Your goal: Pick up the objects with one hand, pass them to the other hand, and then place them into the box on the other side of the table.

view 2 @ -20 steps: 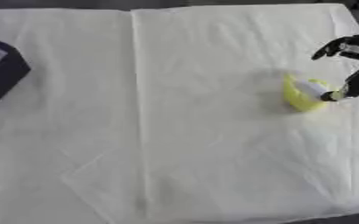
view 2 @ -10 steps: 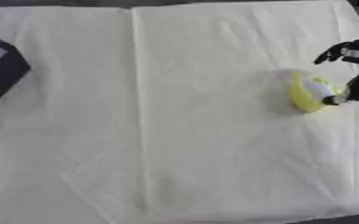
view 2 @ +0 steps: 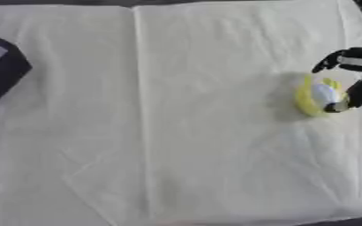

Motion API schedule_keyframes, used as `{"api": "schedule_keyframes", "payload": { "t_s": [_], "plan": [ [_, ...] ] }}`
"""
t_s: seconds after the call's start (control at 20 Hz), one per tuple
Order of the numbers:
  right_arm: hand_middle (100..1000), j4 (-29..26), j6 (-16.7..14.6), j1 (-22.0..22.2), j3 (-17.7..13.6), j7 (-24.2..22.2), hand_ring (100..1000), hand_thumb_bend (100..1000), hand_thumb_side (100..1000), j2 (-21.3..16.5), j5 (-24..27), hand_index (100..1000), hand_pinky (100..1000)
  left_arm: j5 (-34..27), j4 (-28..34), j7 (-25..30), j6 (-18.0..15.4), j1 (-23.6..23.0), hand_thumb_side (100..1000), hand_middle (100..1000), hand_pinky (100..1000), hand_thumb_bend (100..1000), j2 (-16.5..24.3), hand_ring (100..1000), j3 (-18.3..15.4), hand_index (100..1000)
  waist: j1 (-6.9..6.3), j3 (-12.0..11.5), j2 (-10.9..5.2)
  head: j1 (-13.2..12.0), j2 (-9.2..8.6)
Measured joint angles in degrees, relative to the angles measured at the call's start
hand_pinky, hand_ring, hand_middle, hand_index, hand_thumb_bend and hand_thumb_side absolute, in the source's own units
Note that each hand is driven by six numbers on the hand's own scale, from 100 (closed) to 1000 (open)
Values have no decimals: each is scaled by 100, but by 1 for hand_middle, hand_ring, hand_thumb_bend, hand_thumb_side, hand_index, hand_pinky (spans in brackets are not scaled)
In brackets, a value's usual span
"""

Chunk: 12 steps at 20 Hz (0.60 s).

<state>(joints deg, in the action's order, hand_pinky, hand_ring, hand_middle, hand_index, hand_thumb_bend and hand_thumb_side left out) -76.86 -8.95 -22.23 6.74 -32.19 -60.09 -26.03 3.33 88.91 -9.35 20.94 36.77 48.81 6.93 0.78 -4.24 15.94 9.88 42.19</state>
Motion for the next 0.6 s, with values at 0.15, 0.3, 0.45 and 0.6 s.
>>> {"api": "schedule_keyframes", "payload": {
  "t_s": [0.15, 0.3, 0.45, 0.6],
  "plan": [
    [787, 29, -13, 5, 40, -50, 882, 428, 100, 33, -12, 804, 907, 6, 0, 1, 0, -1, 444, 680, 690, 295, 0, 677, 0, 772, 0, 0, 0, 0, 4],
    [734, 55, 14, 14, 73, -73, 847, 406, 100, 53, -9, 746, 897, 9, 0, 2, 1, -11, 445, 679, 689, 295, -1, 677, 0, 772, 0, -1, 0, 0, 5],
    [647, 57, 96, 55, 73, -49, 811, 400, 100, 80, 22, 674, 883, 12, 0, 4, 1, -28, 445, 679, 689, 294, -1, 677, 0, 771, 3, -3, 0, -2, 8],
    [569, 55, 191, 95, 71, -19, 778, 394, 100, 85, 87, 606, 873, 18, 0, 12, -3, -37, 446, 679, 689, 297, -2, 677, 0, 771, 18, -4, 0, -12, 10]
  ]
}}
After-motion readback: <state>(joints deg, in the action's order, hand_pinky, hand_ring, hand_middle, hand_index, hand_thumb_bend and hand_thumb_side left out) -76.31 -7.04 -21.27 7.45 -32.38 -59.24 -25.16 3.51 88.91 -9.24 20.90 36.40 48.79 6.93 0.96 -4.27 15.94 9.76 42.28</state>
